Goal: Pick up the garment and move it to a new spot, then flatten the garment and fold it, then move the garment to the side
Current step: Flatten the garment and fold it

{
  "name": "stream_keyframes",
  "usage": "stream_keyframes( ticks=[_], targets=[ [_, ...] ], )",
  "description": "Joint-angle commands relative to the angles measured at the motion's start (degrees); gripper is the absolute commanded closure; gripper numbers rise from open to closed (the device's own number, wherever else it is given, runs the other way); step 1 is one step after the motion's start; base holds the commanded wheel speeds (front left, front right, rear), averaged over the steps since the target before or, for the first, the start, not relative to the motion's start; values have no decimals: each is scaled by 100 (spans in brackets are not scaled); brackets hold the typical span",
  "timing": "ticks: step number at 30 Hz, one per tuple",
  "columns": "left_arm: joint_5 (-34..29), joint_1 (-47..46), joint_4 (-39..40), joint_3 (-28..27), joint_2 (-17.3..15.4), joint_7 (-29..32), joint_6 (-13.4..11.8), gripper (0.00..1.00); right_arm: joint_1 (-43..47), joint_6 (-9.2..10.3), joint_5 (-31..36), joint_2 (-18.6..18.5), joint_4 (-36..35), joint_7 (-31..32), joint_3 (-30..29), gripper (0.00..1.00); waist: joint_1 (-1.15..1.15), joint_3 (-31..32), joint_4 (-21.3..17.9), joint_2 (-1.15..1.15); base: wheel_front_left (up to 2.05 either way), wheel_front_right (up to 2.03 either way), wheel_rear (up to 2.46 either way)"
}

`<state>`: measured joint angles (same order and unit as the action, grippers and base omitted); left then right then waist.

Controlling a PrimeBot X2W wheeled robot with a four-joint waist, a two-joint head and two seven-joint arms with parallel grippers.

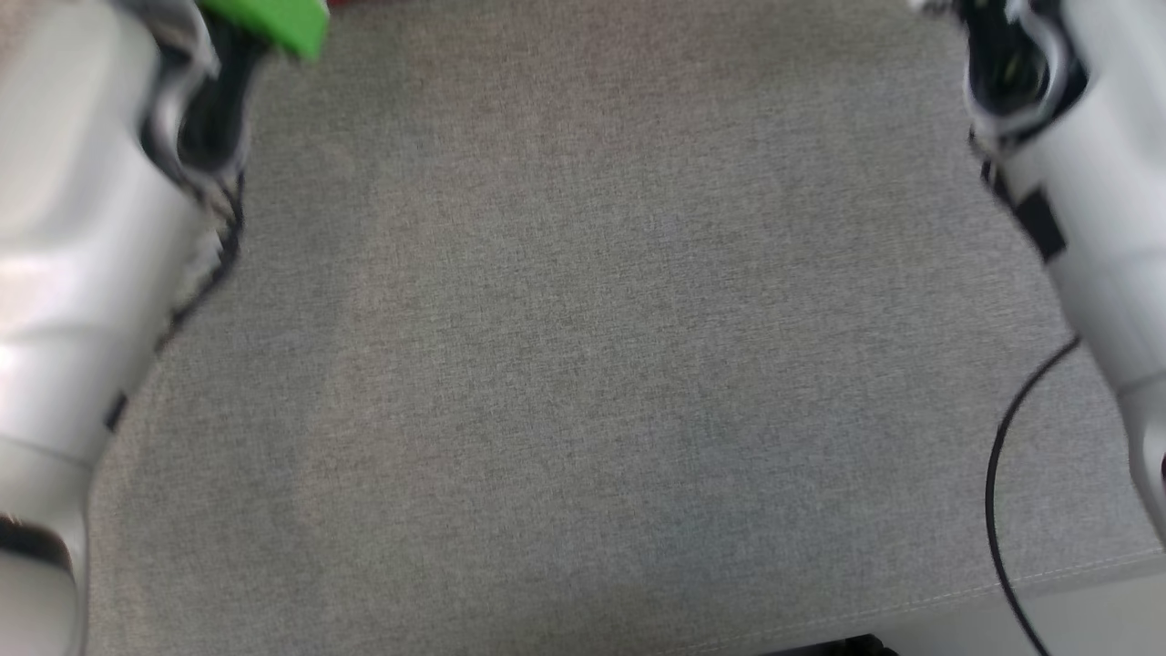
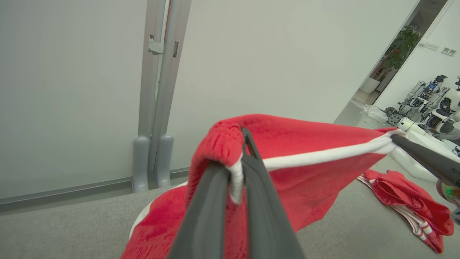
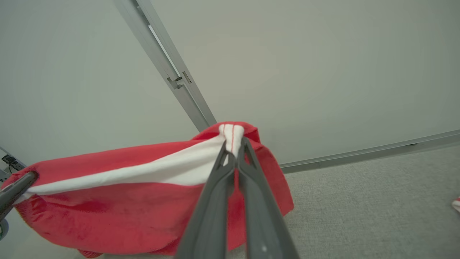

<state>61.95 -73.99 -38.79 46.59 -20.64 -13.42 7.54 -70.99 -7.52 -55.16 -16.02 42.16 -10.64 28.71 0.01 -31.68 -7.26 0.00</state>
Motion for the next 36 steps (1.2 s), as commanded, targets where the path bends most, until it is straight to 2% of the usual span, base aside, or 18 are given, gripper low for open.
stream_keyframes(
  ticks=[1, 4, 9, 13, 20, 26, 31, 36],
  targets=[
    [51, 363, 116, 32, -75, -68, -10, 100, 390, 8, -123, -120, -151, -46, 99, 100, -1, 318, -40, 0, 0, 0, 0],
    [29, 1183, 434, -78, -135, -150, -87, 100, 1249, 9, -356, -387, -537, -56, 342, 100, -1, 579, -7, 0, 0, 0, 0],
    [-311, 2509, 1300, -439, -177, -178, -421, 100, 2524, 10, -617, -761, -1158, -125, 571, 100, -1, 906, 23, 0, 0, 0, 0],
    [-551, 3859, 2043, -774, -38, -180, -661, 100, 3522, 10, -793, -912, -1562, -176, 663, 100, -1, 1197, 6, 0, 0, 0, 0],
    [-1018, 5728, 2760, -819, 121, -179, -857, 100, 5040, 9, -843, -1111, -2114, -263, 564, 100, -1, 1629, 44, 0, 0, 0, 0],
    [-1250, 6612, 3056, -936, 131, -176, -908, 100, 6190, 9, -695, -1164, -2646, -213, 248, 100, -1, 1964, 120, 0, 0, 0, 0],
    [-1379, 7009, 3207, -988, 34, -177, -823, 100, 7152, 10, -712, -988, -3207, -37, -301, 100, -1, 2167, 242, 0, 0, 0, 0],
    [-1476, 7055, 3231, -980, 23, -178, -811, 100, 7456, 10, -483, -808, -3560, 270, -878, 100, -1, 2240, 321, 0, 0, 0, 0]
  ],
)
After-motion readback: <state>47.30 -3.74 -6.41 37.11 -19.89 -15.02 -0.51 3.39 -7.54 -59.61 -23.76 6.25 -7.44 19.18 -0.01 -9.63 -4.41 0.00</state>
